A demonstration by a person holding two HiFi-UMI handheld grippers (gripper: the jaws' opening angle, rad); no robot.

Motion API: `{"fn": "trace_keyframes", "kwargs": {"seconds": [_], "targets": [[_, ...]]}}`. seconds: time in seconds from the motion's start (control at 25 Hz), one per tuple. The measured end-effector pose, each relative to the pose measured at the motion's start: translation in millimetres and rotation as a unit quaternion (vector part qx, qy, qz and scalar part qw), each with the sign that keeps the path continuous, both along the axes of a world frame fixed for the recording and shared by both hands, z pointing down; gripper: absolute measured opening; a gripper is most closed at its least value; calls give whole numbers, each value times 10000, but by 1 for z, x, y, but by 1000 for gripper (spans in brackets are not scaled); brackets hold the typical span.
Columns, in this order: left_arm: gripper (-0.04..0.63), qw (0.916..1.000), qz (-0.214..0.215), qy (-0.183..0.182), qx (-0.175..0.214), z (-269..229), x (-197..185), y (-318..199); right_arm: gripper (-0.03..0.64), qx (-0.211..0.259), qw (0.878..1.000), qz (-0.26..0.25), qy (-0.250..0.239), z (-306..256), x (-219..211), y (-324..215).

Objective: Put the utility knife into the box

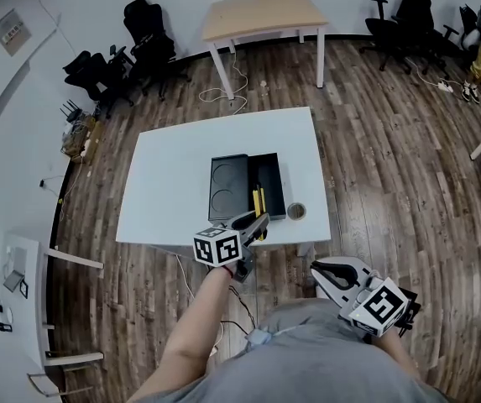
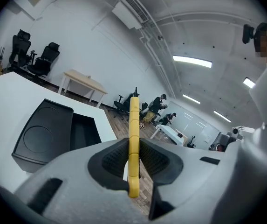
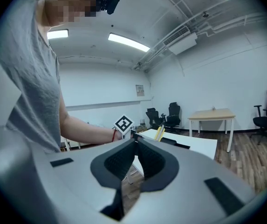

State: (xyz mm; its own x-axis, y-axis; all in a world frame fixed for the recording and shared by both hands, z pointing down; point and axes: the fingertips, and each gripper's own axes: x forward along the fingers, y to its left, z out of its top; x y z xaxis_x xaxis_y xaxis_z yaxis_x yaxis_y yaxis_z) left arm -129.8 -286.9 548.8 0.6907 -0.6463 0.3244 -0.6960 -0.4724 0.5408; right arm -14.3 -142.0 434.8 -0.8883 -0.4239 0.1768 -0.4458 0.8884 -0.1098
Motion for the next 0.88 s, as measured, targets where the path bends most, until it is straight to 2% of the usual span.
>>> {"fn": "trace_keyframes", "kwargs": {"seconds": [0.24, 0.44, 0.88], "targets": [[84, 9995, -54, -131, -289, 17, 2, -31, 31, 27, 10000, 22, 53, -2, 7, -18], [84, 9975, -94, -161, -689, 35, 0, -46, 31, -20, 10000, -5, 41, -1, 5, -26], [84, 9873, -235, 50, -1569, 72, -1, -83, 32, -203, 9997, -44, 92, 11, 15, -39]]}}
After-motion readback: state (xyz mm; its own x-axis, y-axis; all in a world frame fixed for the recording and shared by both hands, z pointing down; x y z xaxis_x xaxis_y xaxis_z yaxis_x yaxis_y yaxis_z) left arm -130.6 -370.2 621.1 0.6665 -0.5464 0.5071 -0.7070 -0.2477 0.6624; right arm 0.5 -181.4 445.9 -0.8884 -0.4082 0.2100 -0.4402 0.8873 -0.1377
